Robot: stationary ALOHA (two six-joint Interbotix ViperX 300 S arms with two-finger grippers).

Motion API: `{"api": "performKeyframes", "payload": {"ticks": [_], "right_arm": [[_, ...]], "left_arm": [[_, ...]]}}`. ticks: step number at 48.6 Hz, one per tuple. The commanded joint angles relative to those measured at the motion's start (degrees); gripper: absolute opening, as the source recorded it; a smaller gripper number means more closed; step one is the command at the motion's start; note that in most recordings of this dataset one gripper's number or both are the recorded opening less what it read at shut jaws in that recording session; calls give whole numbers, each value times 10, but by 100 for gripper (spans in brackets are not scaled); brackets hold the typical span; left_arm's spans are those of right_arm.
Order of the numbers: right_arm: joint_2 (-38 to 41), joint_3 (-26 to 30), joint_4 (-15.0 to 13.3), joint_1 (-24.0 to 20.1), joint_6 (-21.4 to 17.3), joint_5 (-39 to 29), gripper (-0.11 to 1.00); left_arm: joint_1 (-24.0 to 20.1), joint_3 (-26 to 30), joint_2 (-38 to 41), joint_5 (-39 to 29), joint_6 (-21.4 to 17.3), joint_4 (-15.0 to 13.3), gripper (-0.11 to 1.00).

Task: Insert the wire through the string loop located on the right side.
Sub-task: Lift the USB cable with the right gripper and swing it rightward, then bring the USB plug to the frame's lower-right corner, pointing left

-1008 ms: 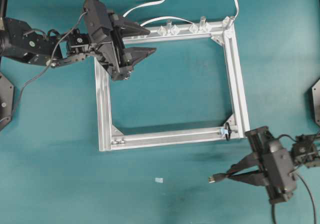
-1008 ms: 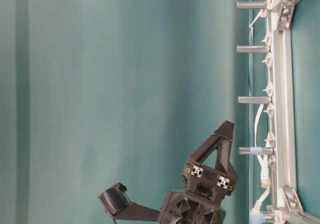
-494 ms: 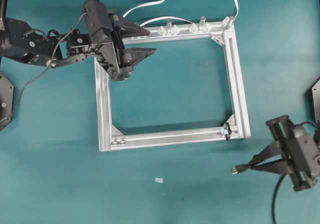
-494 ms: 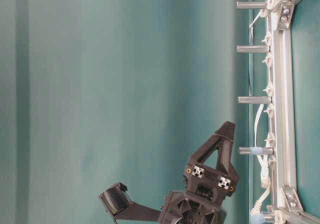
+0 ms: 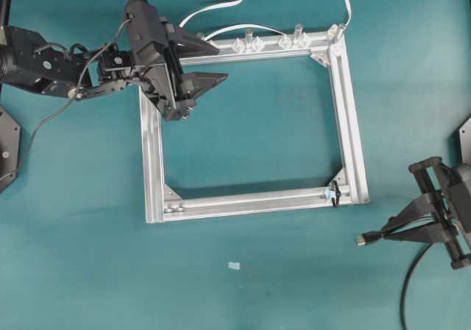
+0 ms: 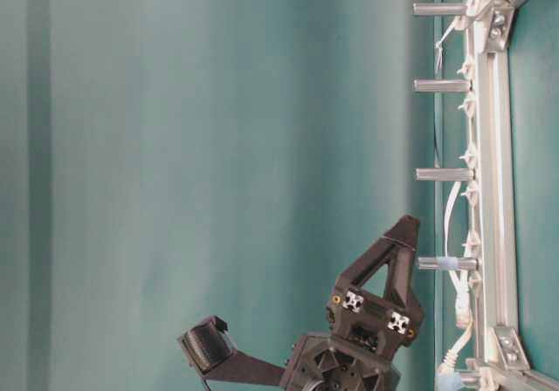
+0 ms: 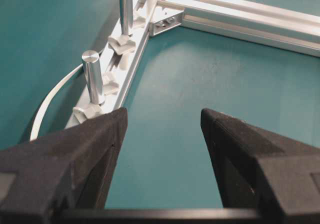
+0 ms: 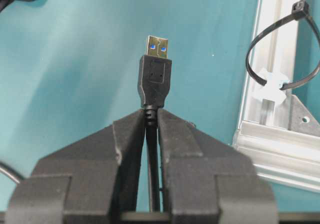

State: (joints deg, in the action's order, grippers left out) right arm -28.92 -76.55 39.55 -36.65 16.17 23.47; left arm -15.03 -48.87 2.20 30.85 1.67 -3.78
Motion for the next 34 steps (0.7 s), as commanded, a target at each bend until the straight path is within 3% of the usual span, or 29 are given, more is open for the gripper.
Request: {"api": "performKeyframes", "payload": {"ticks": [1,34], "right_arm": [[-2,4,1,-3,1,2,11],[-4,-31,1,63,1,33,11]], "left_arm": [[2,11,-13,4,4,2,66],[11,11,-18,4,5,2,65]]}}
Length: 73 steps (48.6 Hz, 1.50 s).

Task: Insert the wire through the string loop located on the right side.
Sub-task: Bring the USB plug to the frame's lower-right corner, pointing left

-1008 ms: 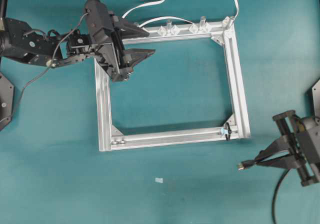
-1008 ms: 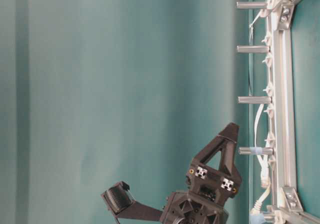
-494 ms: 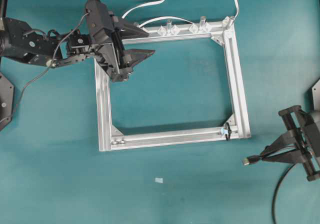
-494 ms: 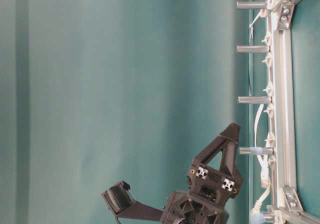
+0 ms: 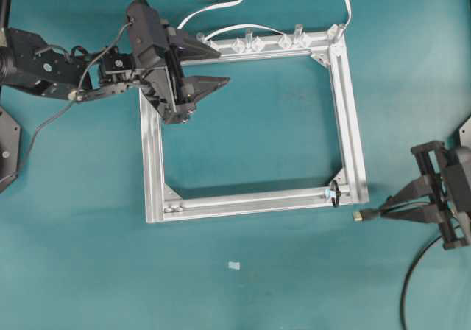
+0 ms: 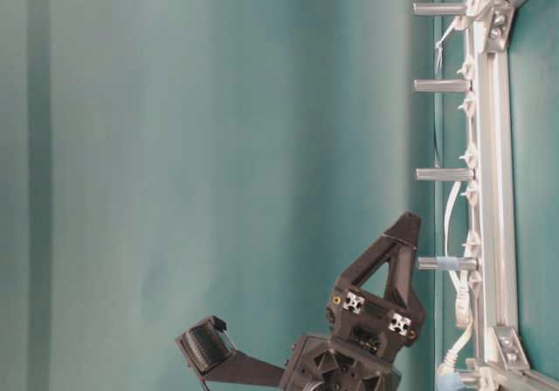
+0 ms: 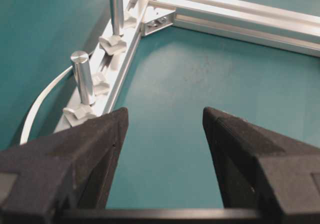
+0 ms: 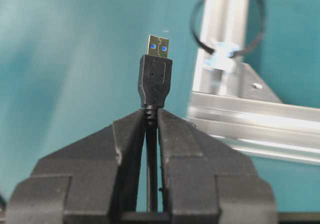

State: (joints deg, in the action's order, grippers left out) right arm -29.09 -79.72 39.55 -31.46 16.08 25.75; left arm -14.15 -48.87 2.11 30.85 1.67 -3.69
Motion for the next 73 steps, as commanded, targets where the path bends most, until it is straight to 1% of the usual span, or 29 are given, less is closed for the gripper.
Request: {"api": "performKeyframes", "payload": {"ticks": [1,11,20,73], "right_arm": [[-2,-1,1,15,2,10,11],[-2,-5,1,42,4,9,11],[-1,-5,1,55,5,9,11],[-2,-6,-1,59,6,4,11]], "left_arm": [[4,11,-17,4,5,0,65],[4,11,-17,4,5,0,65],[4,11,-17,4,5,1,65],[4,11,-17,3,4,1,65]]}}
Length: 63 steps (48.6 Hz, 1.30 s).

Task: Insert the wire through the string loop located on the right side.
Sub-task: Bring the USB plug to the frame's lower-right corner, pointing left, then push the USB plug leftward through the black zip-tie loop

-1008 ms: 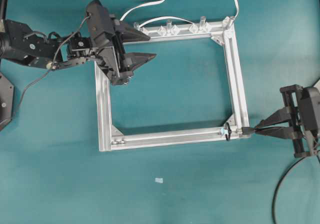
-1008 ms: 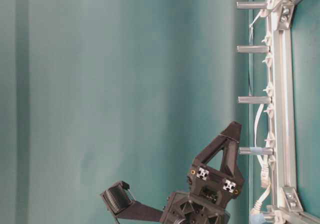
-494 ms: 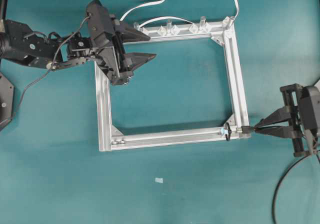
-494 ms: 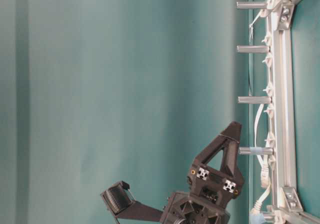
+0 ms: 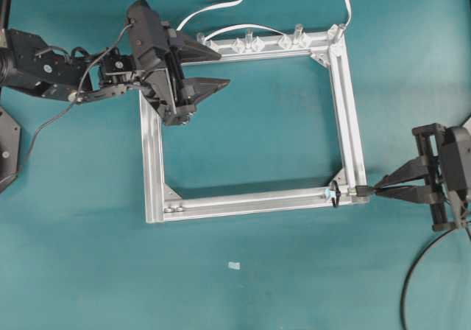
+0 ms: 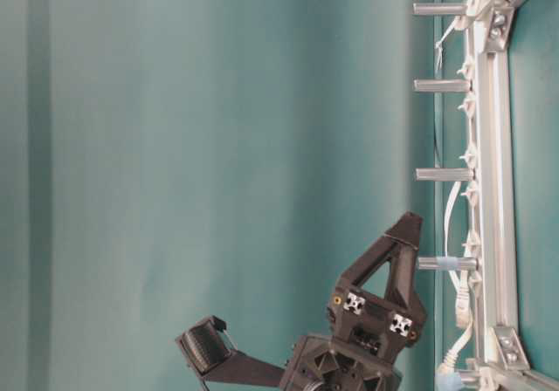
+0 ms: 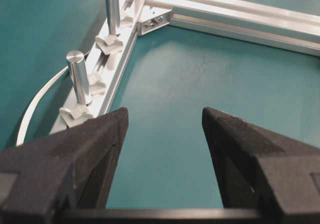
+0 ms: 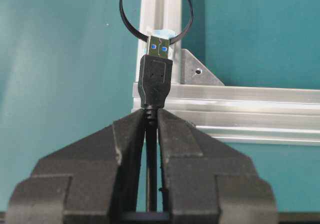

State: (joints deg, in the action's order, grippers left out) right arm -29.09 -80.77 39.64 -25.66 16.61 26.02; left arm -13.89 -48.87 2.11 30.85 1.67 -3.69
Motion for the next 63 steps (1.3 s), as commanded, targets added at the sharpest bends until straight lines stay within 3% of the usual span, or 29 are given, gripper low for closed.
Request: {"api": "performKeyframes", "payload": {"ticks": [1,48,63], "right_arm": [[-2,4,-2,1,1,2,11],[2,14,-2,1,1,2,11],[39,39,-4,7,2,3,11]], "left_arm": [[2,11,-17,4,4,1,65],[2,13,-17,4,5,0,64],[2,15,-17,4,5,0,64]]}}
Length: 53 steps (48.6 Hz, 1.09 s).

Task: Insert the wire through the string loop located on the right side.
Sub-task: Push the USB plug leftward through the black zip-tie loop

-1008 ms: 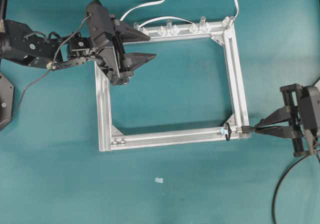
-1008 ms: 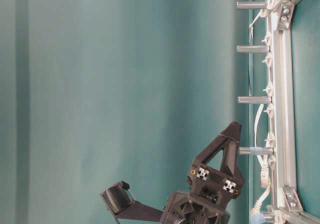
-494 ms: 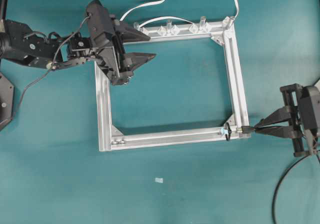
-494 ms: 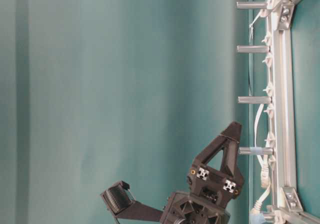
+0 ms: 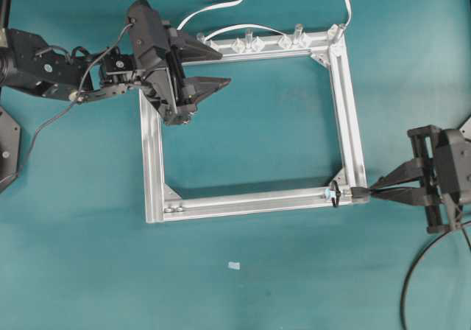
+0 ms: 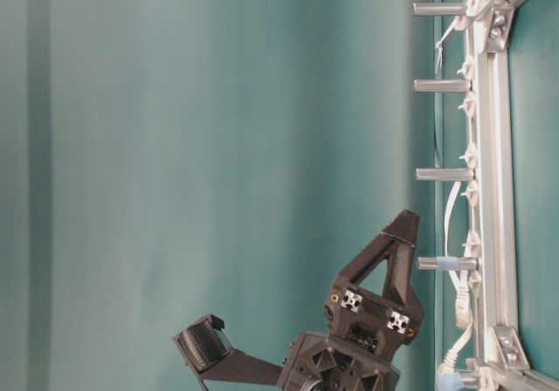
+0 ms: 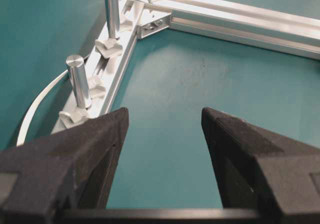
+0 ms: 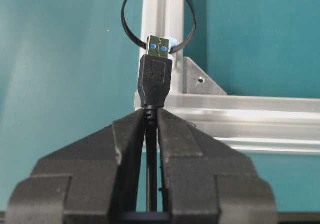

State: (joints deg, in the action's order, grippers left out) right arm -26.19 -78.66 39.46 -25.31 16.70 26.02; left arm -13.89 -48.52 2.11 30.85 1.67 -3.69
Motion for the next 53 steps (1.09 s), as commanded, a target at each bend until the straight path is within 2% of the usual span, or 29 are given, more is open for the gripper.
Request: {"api": "performKeyframes", "payload": {"ticks": [1,36,53], "right_arm": [[12,19,-3,4,1,3,11],[113,100,-8,31,4,7,11],[120,107,-8,33,4,10,11]], "left_arm": [[2,11,-17,4,4,1,64],[12,11,-17,-18,4,1,64],[17,11,-17,-19,4,0,64]]}}
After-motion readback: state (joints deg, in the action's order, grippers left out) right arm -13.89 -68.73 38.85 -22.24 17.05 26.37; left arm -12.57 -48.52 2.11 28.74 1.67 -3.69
